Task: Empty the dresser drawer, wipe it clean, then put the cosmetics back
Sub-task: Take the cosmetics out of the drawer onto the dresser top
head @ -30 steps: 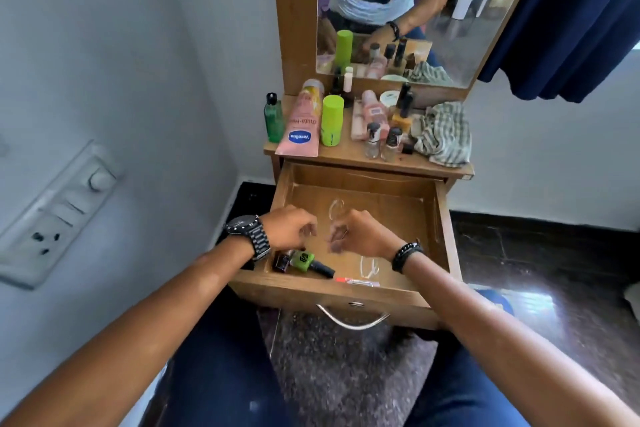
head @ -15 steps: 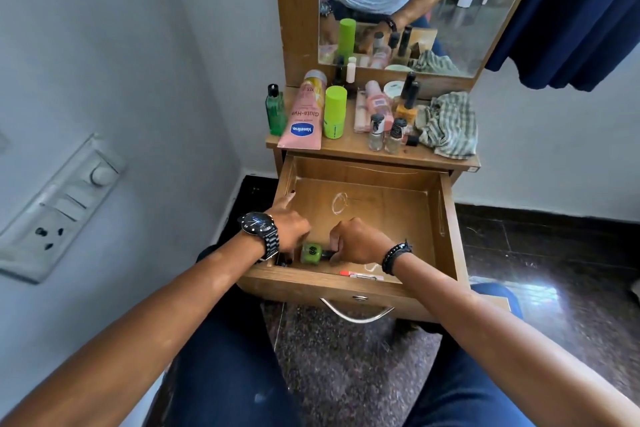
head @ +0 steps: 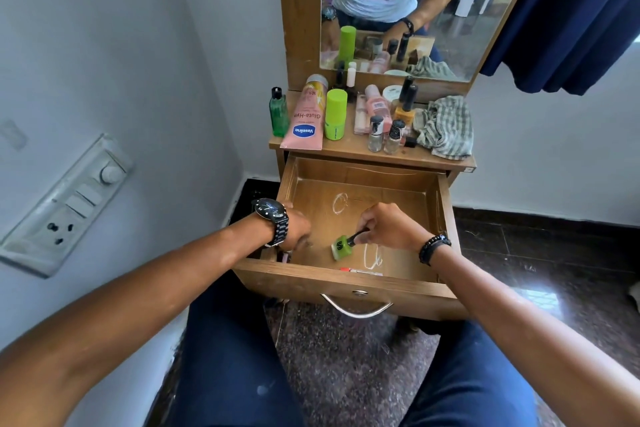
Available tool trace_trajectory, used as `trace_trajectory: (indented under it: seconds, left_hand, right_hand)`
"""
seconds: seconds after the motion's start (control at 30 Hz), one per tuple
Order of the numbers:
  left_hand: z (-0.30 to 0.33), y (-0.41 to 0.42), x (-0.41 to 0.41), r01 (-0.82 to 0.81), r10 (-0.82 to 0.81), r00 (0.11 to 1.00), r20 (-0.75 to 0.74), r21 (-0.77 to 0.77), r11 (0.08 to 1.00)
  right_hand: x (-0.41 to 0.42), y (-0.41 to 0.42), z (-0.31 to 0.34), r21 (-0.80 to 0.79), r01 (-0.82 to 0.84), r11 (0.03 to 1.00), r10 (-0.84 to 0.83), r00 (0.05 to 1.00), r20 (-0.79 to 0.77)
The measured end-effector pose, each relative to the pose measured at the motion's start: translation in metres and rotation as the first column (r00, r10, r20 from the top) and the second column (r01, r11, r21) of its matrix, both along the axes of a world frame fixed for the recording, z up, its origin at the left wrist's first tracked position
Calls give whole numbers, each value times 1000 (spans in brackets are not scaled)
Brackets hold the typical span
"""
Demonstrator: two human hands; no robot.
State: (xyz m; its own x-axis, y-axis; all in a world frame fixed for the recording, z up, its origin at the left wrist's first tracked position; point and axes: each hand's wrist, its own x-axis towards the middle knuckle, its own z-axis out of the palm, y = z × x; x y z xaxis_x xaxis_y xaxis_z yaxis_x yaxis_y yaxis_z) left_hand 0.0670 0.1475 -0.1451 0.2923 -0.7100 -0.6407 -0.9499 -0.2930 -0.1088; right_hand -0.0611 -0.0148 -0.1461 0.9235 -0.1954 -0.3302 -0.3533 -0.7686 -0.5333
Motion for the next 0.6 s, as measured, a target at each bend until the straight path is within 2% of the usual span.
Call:
trace_trajectory:
  seconds: [0.2,0.3,0.43,0.6]
  left_hand:
    - [2,3,-3,78,-78,996,41,1,997]
    - [5,3,0,80,-80,997,2,-54,995]
    - [22,0,8,-76,49,982,-182,-143,987]
    - [49,-6,12,-352,178,850,-496,-283,892]
  right_hand:
    - [0,-4,10,-9,44,999,-43,994,96]
    - [0,-10,18,5,58,998,-58,988,144]
    - [-3,-17,39,-13,55,998,-51,976,211]
    - [-4,-30,79,-119,32,992,8,949,315]
